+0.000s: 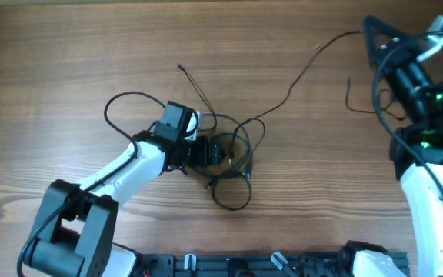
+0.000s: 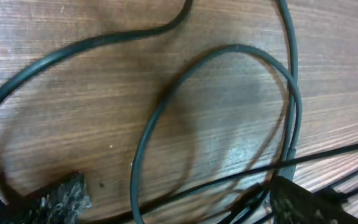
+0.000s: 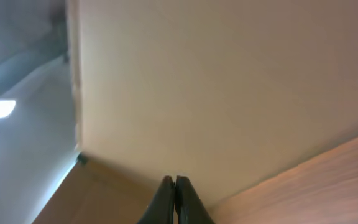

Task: Untangle cables
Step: 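Drag the cable to the right side with the right gripper and release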

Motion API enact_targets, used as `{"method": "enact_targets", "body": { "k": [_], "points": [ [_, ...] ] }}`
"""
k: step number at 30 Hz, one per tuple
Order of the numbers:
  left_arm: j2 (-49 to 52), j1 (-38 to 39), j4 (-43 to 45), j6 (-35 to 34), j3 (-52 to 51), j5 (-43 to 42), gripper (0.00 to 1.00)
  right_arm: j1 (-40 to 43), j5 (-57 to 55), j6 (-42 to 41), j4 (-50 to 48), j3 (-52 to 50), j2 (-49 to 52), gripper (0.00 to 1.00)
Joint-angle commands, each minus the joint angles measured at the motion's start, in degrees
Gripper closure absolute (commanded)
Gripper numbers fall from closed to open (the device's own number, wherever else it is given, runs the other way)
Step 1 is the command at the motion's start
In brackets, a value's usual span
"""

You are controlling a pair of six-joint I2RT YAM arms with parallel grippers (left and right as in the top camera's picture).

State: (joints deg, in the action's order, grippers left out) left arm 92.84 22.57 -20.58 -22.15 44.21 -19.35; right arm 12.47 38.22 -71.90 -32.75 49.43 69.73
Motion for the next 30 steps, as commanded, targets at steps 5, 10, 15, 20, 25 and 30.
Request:
{"method": "enact_targets", "body": {
  "k": [5,10,15,20,25,30],
  "points": [
    [5.81,0.04,-3.04,-4.02,-2.95,10.47,0.02,19.23,0.81,18.6,24.22,0.39,3.93,0.96],
    [5.81,0.04,-3.04,-4.04,-2.95,10.45,0.01,26.93,-32.02,24.9,56.24,0.39,3.96,0.96],
    [5.81,0.04,-2.69,-5.38,-2.95,10.19,0.0,24.57,-16.52,36.98,44.02,0.39,4.59,0.69],
    [5.81,0.07,-2.73,-5.38,-2.95,9.81,0.0,11.67,-14.08,46.71,54.42,0.39,7.23,0.4],
    [5.81,0.04,-2.82,-5.35,-2.95,9.81,0.0,0.48,-28.39,47.93,65.05,0.37,15.19,0.22],
    [5.81,0.04,-2.78,-5.35,-2.95,9.81,0.0,-1.75,-28.15,47.91,68.02,0.37,24.87,0.23]
  ]
}}
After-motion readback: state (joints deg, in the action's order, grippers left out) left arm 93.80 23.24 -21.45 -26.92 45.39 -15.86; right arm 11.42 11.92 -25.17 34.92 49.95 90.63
